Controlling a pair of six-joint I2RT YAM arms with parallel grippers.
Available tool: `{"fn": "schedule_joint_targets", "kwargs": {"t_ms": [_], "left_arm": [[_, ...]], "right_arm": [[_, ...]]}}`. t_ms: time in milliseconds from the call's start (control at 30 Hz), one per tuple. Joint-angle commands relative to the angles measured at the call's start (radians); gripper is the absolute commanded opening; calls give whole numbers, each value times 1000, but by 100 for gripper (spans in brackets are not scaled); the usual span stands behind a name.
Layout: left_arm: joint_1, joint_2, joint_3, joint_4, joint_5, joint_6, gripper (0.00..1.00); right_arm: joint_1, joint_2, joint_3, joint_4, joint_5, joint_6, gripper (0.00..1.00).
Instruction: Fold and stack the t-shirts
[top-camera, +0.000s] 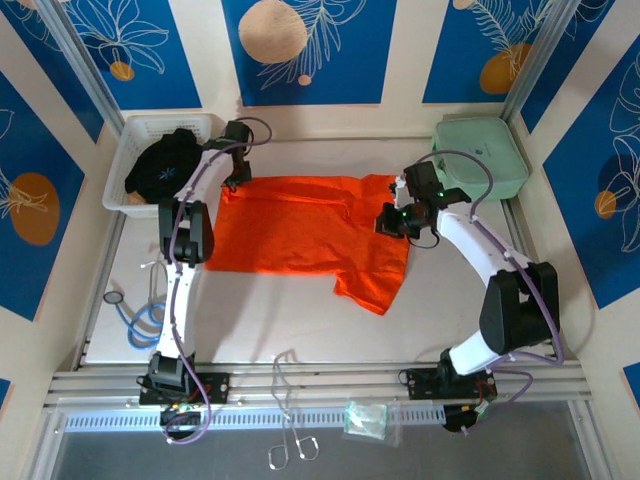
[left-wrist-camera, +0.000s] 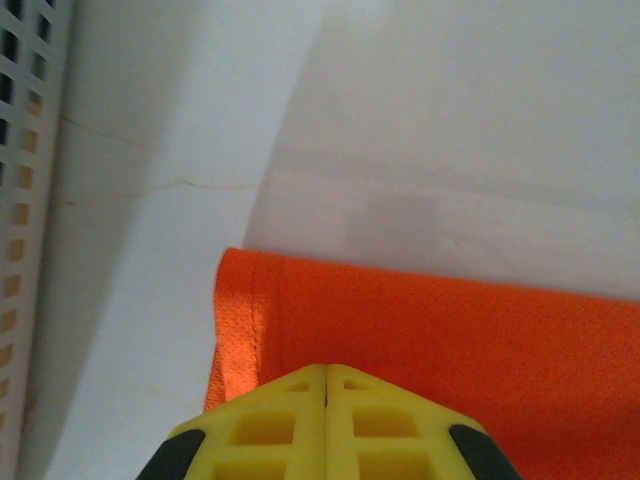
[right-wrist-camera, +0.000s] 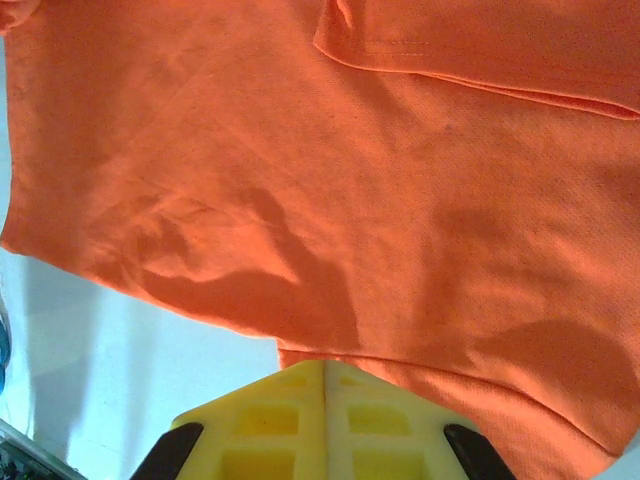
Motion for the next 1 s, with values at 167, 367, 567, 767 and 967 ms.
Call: {"fn": "schedule_joint_targets", "kwargs": {"t_ms": [167,367,567,767,967], "left_arm": [[2,-212,-305,120,21,-2,5],[-1,-243,-414,157,31,0,5],[-21,-267,-508,196,34,-10,4],[-61,-336,-609,231,-24,-21,10],[-83,-396,-645,225,-78,-27,45]], "right_arm": [[-3,-46,-38,10,-26,26,0],[8,-50,-60,26,-35,35,0],[10,-61,-73,23,-26,33,0],[10,-56,-85,35,-30,38,0],[10,-54,-85,34,-37,35,0]]}}
